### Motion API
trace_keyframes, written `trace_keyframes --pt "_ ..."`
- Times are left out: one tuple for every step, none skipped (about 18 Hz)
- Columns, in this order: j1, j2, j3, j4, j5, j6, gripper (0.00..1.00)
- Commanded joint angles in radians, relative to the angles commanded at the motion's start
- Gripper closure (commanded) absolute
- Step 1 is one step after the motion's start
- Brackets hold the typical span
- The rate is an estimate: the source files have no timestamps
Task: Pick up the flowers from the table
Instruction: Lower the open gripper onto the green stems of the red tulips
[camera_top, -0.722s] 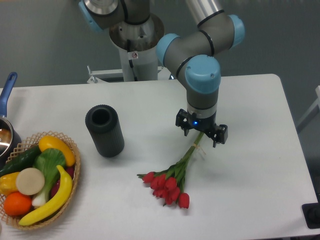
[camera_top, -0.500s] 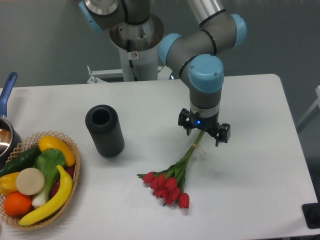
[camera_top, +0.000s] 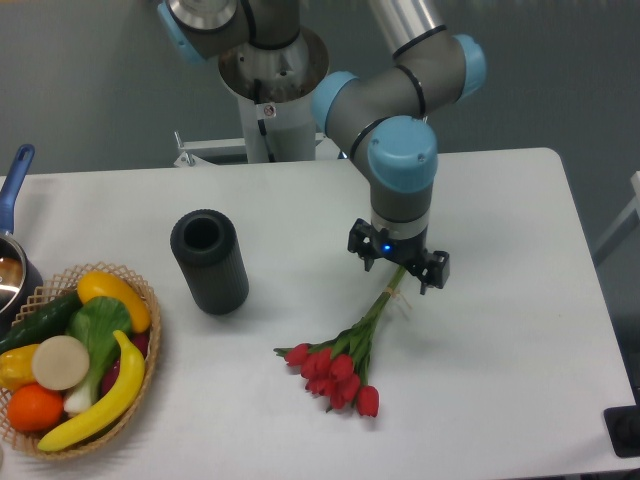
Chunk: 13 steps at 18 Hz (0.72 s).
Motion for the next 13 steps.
trace_keyframes --pt "-0.002 0.003 -0.02 0.021 0.0 0.0 0.0" --pt "-0.003 0.003 -0.032 0.037 -0.005 0.002 0.0" --pt "-0.008 -0.001 -0.035 0.04 -0.009 0.008 0.0" --pt "-0.015 -0.012 -0.035 0.038 -0.008 0.009 0.0" --pt "-0.021 -0.032 -0.035 0.04 -0.008 0.011 0.0" --pt "-0.029 -0.047 -0.026 0.041 -0.008 0.011 0.0" --pt "-0.031 -0.066 -0.005 0.045 -0.009 0.011 0.0" --pt "-0.034 -0.087 0.026 0.046 -0.011 0.012 0.0" --pt "-0.041 -0.107 0.049 0.046 -0.011 0.015 0.0" --pt "-0.046 -0.124 0.066 0.046 -0.011 0.024 0.0" --pt "-0.051 -0.141 0.081 0.046 -0.011 0.034 0.0" --pt "-0.051 -0.155 0.09 0.048 -0.009 0.035 0.0" --pt "-0.051 -0.159 0.101 0.048 -0.011 0.037 0.01"
